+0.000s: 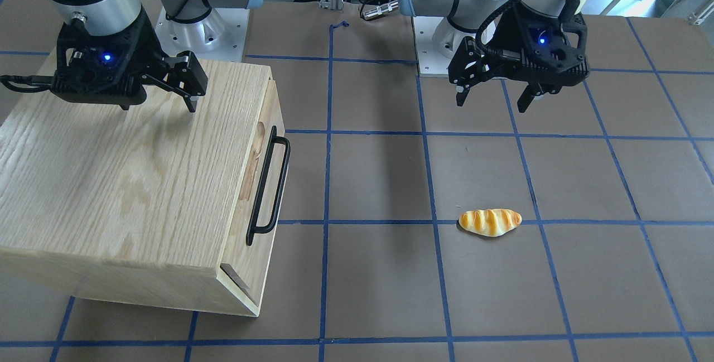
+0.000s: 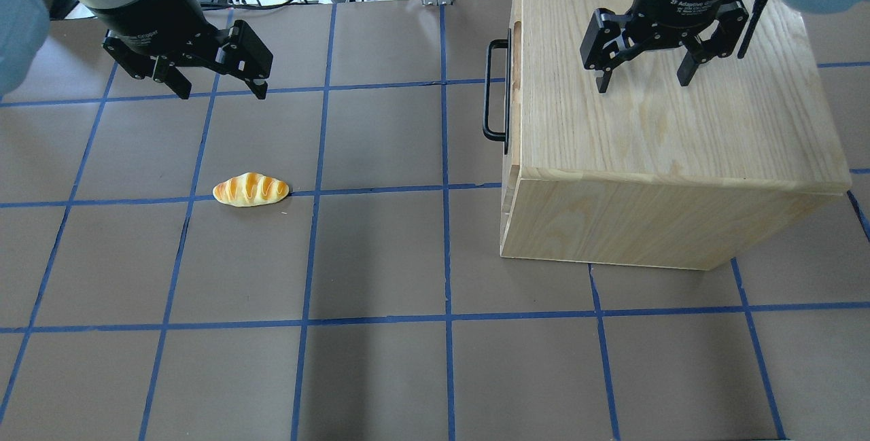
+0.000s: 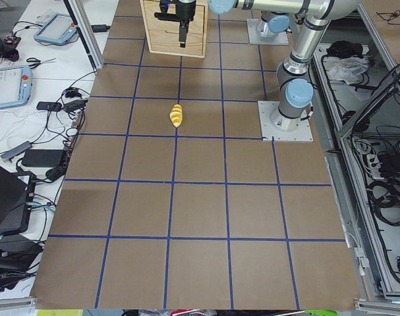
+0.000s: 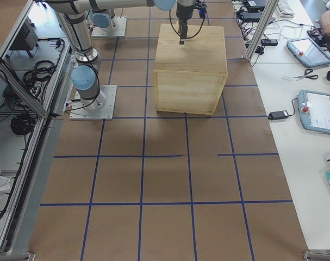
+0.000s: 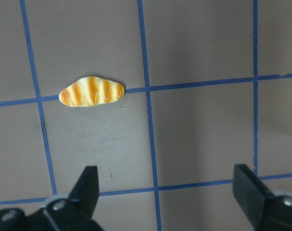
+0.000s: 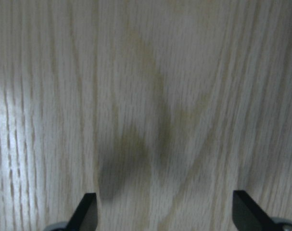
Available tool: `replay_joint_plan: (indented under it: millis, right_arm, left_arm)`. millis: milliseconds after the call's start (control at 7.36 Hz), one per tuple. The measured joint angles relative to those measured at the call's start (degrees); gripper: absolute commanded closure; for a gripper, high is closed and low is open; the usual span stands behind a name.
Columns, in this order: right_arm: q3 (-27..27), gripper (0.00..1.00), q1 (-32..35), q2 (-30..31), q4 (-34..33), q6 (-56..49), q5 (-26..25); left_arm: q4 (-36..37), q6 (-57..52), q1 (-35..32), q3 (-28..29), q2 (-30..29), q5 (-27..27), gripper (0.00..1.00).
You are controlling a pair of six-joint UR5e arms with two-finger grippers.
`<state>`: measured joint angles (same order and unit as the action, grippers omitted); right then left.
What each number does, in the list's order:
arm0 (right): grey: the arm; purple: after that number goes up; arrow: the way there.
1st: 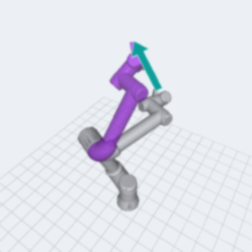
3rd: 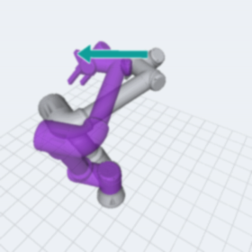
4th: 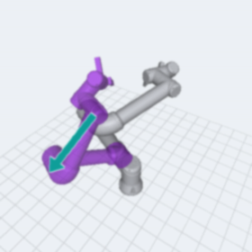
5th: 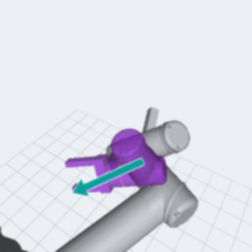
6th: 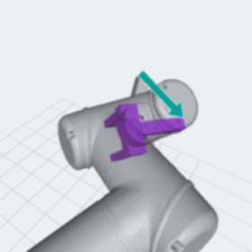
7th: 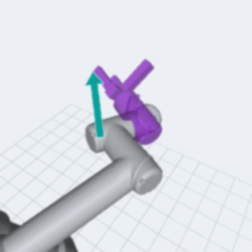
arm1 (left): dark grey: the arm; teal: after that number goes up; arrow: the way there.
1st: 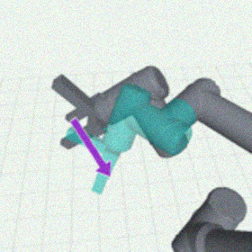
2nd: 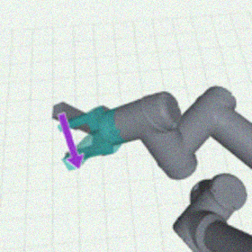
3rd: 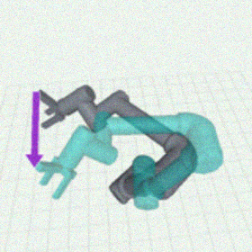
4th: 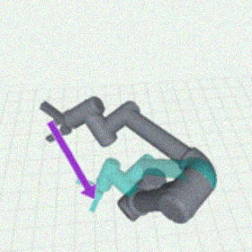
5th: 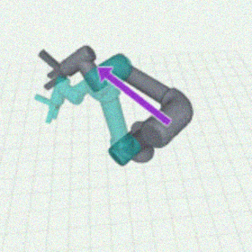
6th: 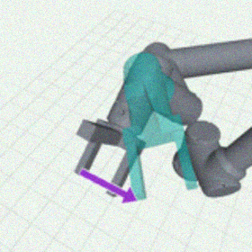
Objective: Open upper drawer
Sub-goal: 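Raise the left gripper and swing it toward the drawer's black handle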
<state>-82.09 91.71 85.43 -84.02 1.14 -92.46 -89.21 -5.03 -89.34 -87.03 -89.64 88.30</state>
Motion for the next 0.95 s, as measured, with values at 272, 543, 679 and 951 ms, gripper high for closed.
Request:
replay_joint_plan:
  millis: [272, 543, 679, 951]
  right_arm:
    - [0.00, 0.00, 0.04, 0.00, 0.00, -0.03, 0.00]
    - [0.00, 0.00, 0.04, 0.00, 0.00, -0.06, 0.00]
    - [0.00, 0.00, 0.05, 0.00, 0.00, -0.06, 0.00]
    - [0.00, 0.00, 0.02, 0.00, 0.00, -0.02, 0.00]
  left_arm:
    - [0.04, -0.06, 0.04, -0.39, -0.04, 0.03, 0.00]
    - [-0.01, -0.06, 0.03, -0.59, -0.02, 0.03, 0.00]
    - [-0.03, -0.06, 0.00, -0.87, 0.02, 0.03, 0.00]
    - [0.21, -0.12, 0.01, -1.82, 0.03, 0.24, 0.00]
